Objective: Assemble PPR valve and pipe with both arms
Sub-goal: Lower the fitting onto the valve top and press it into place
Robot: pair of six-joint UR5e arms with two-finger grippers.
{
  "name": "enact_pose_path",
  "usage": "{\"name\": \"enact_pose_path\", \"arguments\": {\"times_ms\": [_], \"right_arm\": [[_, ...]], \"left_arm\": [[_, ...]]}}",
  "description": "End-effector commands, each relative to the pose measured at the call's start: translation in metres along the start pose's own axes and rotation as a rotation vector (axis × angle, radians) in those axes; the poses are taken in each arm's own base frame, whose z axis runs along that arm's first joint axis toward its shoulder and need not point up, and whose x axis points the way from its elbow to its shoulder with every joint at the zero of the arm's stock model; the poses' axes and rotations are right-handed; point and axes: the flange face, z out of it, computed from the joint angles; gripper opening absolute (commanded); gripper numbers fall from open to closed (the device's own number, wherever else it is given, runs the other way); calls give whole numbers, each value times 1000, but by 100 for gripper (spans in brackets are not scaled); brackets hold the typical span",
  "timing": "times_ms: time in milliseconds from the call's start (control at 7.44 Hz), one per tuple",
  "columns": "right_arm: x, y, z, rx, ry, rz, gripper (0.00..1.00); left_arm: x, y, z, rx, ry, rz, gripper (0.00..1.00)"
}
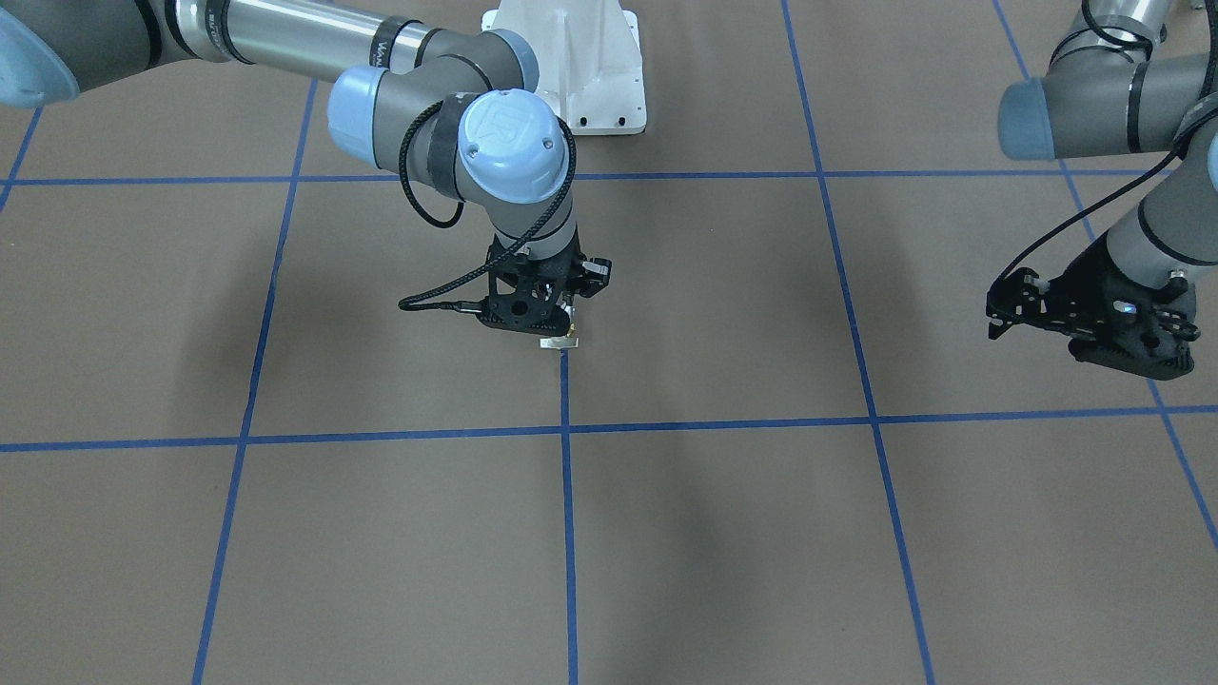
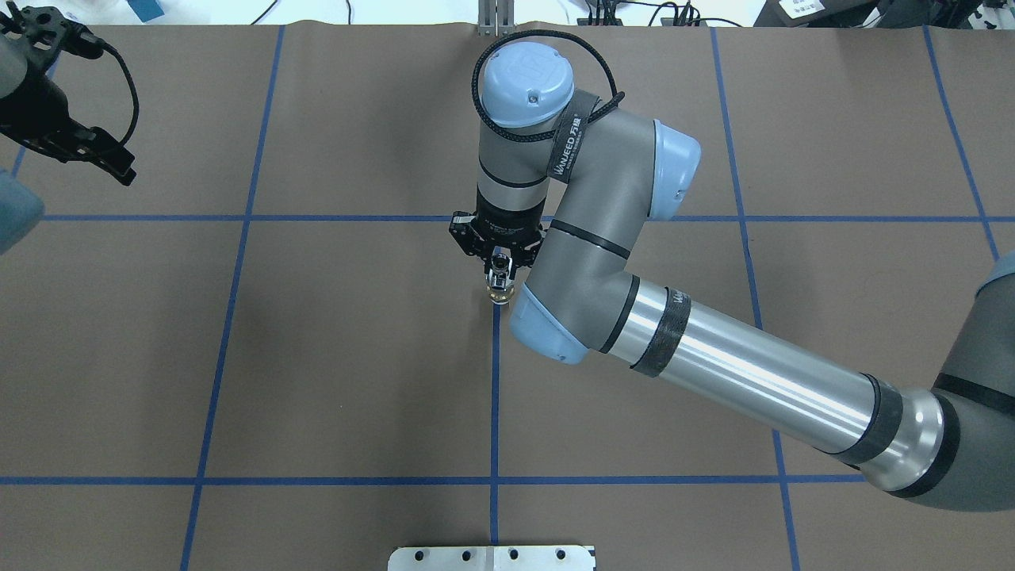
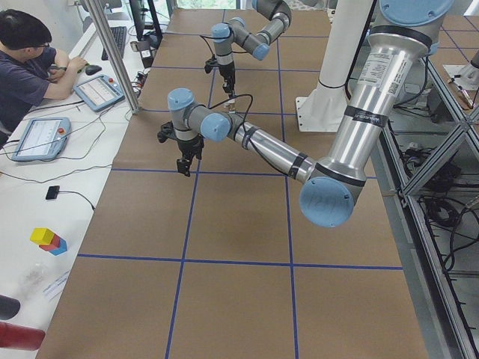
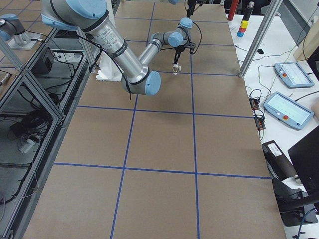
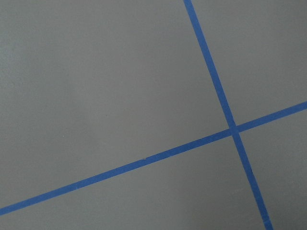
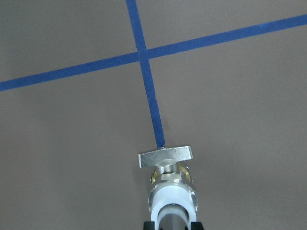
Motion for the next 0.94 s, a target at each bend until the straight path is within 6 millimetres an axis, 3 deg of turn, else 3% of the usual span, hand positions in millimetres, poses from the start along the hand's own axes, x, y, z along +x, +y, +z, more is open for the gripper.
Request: {"name": "enact_pose_path", "arguments": {"times_ms": [0,538,672,806], "right_arm": [[1,0,1,0,2,1,57],[1,0,1,0,2,3,60],[-3,2,-6,4,-9,-2,87],[-6,0,-26,21,-37,-7,99]], "left_arm": [[0,0,0,0,0,-1,100],[-1,1,1,-2,-1,-3,100],[-2,0,2,-5,-1,-5,100],[-2,0,3,-6,-1,-6,100]]}}
